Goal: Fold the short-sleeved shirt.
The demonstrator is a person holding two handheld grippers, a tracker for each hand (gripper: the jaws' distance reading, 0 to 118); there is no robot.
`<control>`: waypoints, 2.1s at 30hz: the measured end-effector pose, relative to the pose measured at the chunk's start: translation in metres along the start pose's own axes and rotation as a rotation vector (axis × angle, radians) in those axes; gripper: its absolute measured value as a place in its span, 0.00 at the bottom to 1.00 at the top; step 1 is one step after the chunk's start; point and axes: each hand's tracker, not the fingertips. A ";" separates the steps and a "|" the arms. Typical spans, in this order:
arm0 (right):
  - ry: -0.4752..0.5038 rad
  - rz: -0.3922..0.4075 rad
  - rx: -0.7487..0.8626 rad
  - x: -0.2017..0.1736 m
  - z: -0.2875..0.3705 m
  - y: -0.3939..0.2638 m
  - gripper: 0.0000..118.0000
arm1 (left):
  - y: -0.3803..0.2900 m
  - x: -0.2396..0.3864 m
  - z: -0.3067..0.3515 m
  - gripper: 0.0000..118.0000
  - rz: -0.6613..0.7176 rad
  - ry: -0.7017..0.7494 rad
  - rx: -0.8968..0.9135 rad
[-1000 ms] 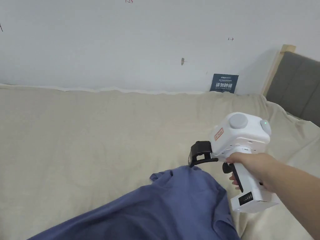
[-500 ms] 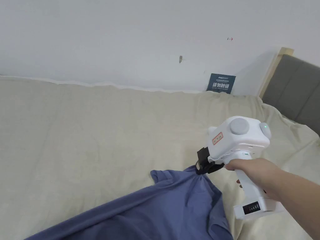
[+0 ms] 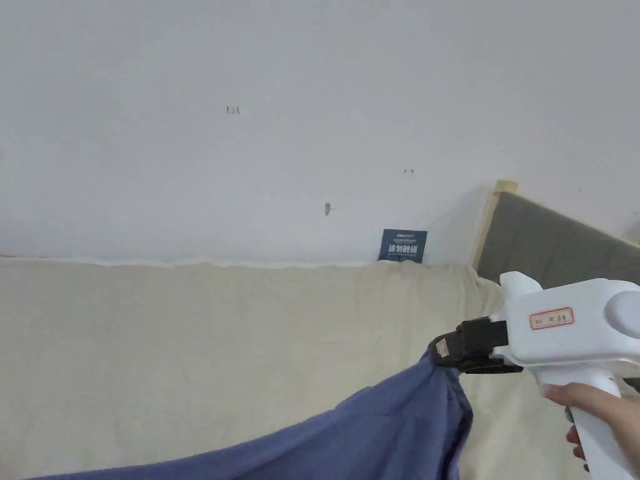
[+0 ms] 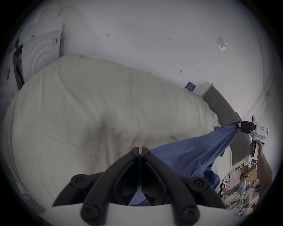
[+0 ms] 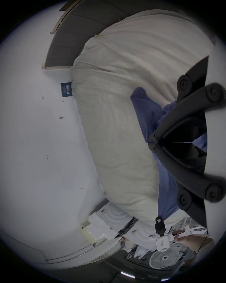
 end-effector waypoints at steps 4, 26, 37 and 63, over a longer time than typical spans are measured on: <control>0.004 0.028 0.090 -0.032 0.070 0.017 0.00 | 0.050 0.019 0.053 0.02 0.026 -0.079 0.082; -0.186 0.142 0.588 -0.168 0.163 0.259 0.00 | 0.324 0.100 0.174 0.02 -0.104 -0.014 0.468; -0.316 0.187 0.773 -0.182 0.091 0.323 0.00 | 0.398 0.085 0.092 0.02 -0.037 -0.156 0.553; -0.142 0.004 0.018 0.006 -0.101 -0.154 0.00 | -0.014 -0.033 -0.116 0.02 0.116 -0.129 -0.174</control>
